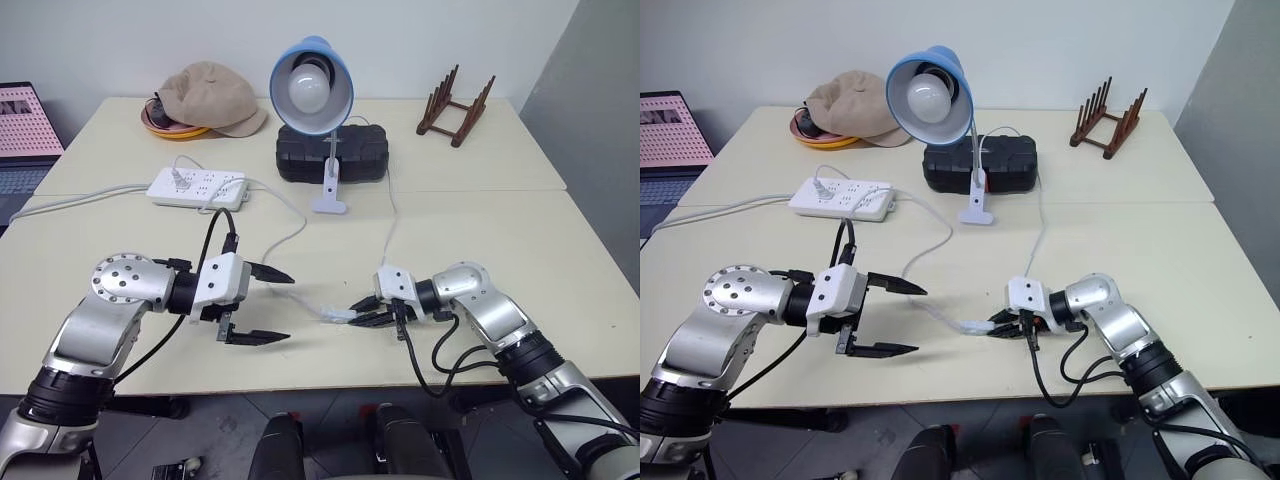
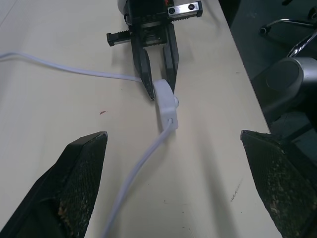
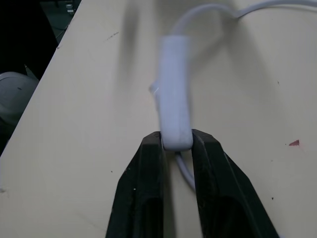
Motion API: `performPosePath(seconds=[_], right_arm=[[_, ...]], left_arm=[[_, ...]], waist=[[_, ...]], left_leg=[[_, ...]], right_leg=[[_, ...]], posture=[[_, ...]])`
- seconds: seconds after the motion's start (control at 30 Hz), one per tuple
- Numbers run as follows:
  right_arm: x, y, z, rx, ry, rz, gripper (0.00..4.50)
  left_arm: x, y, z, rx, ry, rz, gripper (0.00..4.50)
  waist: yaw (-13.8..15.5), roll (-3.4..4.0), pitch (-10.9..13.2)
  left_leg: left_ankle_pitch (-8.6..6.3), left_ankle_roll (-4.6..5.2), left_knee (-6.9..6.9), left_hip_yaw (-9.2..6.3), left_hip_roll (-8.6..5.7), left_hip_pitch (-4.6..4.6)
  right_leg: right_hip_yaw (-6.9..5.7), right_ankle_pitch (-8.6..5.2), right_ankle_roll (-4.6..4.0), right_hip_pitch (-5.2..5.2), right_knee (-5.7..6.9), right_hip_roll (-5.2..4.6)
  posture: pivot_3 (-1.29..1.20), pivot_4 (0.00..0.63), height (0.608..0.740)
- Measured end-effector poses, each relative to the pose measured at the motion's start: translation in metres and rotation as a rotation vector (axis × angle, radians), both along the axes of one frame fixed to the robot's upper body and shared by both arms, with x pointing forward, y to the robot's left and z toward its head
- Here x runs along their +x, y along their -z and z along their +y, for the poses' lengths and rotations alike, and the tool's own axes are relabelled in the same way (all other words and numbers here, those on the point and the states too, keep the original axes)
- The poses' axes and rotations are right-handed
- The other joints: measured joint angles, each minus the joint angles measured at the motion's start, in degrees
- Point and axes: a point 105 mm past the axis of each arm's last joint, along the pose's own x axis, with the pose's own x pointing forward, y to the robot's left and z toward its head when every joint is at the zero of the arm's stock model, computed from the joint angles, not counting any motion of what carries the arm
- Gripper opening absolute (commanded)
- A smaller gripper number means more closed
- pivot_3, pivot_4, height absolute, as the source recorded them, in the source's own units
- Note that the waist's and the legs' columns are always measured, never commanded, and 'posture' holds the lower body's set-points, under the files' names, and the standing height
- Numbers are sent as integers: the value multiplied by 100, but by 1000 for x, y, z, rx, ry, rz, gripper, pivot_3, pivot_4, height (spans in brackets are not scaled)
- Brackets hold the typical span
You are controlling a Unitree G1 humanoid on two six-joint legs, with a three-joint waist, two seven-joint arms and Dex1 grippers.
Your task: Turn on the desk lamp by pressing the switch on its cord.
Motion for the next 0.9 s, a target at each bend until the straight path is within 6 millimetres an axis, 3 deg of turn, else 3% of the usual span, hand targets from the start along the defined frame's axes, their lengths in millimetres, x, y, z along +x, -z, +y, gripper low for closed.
performPosePath(seconds=[0.13,0.27,0.37,0.47,0.73,0.9], right_arm=[[4,-6,-1,45,69,73,377],[8,-47,-8,189,172,168,377],[2,-66,-16,215,186,220,377],[-5,-71,-19,196,174,246,377],[-14,-83,-6,216,132,301,377],[-20,-86,-3,224,122,357,377]], left_arm=[[-3,6,1,-28,-37,75,4500],[0,-1,1,-209,-236,372,4500],[-3,-2,0,-254,-270,508,4500],[-1,-8,-7,-253,-246,521,4500],[8,-27,-49,-360,-127,573,4500],[9,-31,-54,-369,-115,596,4500]], waist=[[0,0,0],[0,0,3],[0,0,3],[6,0,3],[0,-1,2],[-11,-1,2]], left_leg=[[0,0,0,-1,0,-1],[0,0,3,-8,0,-1],[0,0,2,-8,0,0],[0,0,2,-9,0,-1],[0,0,3,-9,-2,-4],[0,1,1,-9,-2,-4]], right_leg=[[1,0,0,0,3,0],[-5,1,2,1,7,0],[-7,1,2,1,6,0],[-10,0,1,1,5,0],[-6,1,3,0,5,2],[-6,0,2,0,3,2]], posture=[[0,150,740],[0,150,740],[0,150,740],[0,150,740],[0,150,740],[0,150,740]])
